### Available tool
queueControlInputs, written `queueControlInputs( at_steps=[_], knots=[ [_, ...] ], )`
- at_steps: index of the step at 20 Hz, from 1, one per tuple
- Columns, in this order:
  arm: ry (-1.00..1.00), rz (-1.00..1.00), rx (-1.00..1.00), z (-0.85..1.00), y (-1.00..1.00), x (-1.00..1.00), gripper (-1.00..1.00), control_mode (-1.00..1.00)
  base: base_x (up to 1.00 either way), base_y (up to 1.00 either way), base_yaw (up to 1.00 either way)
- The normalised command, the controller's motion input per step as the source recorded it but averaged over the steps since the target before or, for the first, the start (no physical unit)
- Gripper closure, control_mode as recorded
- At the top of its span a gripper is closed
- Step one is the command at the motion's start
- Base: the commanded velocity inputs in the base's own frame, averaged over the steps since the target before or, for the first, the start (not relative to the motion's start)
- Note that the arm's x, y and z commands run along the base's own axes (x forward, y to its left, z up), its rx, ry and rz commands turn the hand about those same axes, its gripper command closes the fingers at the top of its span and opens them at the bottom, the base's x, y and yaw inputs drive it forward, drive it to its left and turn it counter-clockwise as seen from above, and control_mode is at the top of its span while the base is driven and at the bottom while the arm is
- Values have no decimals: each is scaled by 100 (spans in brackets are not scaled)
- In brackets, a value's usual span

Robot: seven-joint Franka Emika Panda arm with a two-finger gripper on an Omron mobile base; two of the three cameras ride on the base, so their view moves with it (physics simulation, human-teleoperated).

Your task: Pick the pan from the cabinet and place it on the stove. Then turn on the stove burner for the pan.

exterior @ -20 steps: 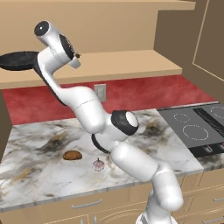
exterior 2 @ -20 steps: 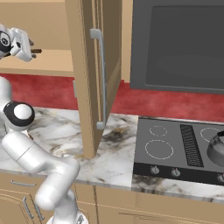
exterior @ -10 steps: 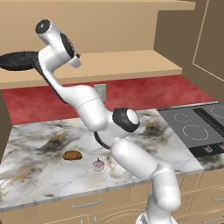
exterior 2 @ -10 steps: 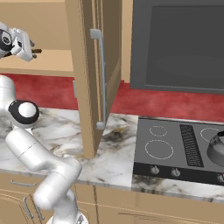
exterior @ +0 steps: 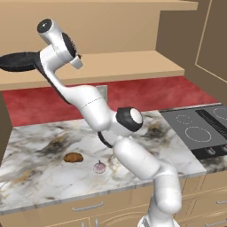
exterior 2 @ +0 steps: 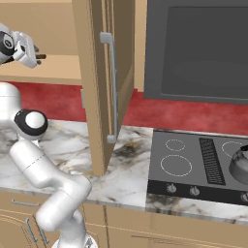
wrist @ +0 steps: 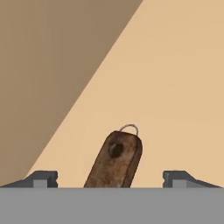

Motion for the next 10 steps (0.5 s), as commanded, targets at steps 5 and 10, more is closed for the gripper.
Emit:
queueControlInputs(
  at_steps=[5,10],
  knots=[
    [0,0,0,-41,0,19,-100,-100,0,0,0],
    [1,0,-1,-46,6,21,-100,-100,0,0,0]
  ],
)
